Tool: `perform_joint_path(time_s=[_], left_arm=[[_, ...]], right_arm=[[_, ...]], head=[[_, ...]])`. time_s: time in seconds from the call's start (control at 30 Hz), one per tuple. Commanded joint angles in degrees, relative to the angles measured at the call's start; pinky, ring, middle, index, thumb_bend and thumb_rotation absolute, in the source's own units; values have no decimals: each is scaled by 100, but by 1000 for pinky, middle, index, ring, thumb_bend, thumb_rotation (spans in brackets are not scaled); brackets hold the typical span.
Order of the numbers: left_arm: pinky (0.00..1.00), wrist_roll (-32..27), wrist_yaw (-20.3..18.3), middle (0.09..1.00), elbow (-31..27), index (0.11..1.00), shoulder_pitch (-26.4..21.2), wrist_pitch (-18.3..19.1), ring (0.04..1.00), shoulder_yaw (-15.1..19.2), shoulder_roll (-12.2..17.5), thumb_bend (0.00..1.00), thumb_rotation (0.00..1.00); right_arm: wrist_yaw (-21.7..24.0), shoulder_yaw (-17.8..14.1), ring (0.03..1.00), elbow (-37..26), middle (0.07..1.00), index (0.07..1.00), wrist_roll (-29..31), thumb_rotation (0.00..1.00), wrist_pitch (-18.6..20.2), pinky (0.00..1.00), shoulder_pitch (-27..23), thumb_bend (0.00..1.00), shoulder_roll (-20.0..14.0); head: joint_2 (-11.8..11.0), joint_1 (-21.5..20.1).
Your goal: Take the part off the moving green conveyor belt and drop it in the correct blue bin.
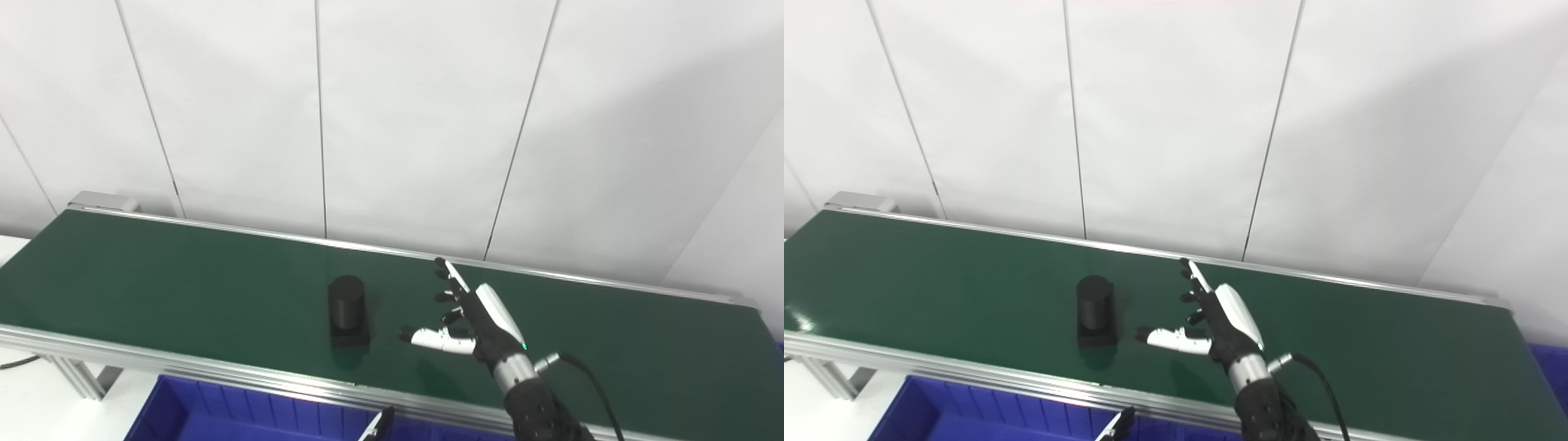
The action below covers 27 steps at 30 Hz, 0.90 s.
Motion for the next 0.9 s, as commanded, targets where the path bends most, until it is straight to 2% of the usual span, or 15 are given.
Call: perform_joint_path(time_s=[0.0, 0.07, 0.2, 0.43, 0.53, 0.77, 0.87], left_arm=[[1000, -13, -22, 1000, -230, 1000, -8, -88, 1000, -38, 8, 825, 843], [1000, -30, -46, 1000, -225, 1000, -6, -96, 1000, -39, 20, 833, 848], [1000, -92, -105, 1000, -231, 1000, 16, -122, 1000, -39, 24, 837, 851], [1000, 94, -89, 1000, -214, 1000, 17, -282, 1000, -99, 75, 851, 861], [1000, 125, -97, 1000, -278, 1000, 37, -187, 1000, -114, 80, 859, 869], [1000, 180, -134, 1000, -371, 1000, 58, -102, 1000, -167, 96, 882, 882], [981, 184, -134, 1000, -408, 1000, 71, -76, 1000, -192, 94, 886, 885]], right_arm=[[-187, -10, 830, 62, 934, 997, 9, 567, -63, 661, -291, 983, 115], [-287, 18, 821, 328, 929, 995, -4, 567, -159, 650, -406, 989, 150], [-420, 93, 787, 634, 929, 998, -83, 583, -117, 601, -579, 1000, 213], [-660, 167, 836, 1221, 944, 994, -149, 568, -77, 680, -927, 1000, 372], [-680, 207, 879, 1474, 959, 998, -160, 572, -37, 750, -1076, 1000, 430], [-852, 258, 873, 1998, 957, 999, -170, 556, -161, 765, -1303, 1000, 529], [-946, 304, 884, 2178, 948, 1000, -168, 543, -239, 800, -1372, 1000, 575]], head=[[12, -5], [18, -21], [37, -84], [87, -121], [104, -133], [154, -102], [169, -83]])
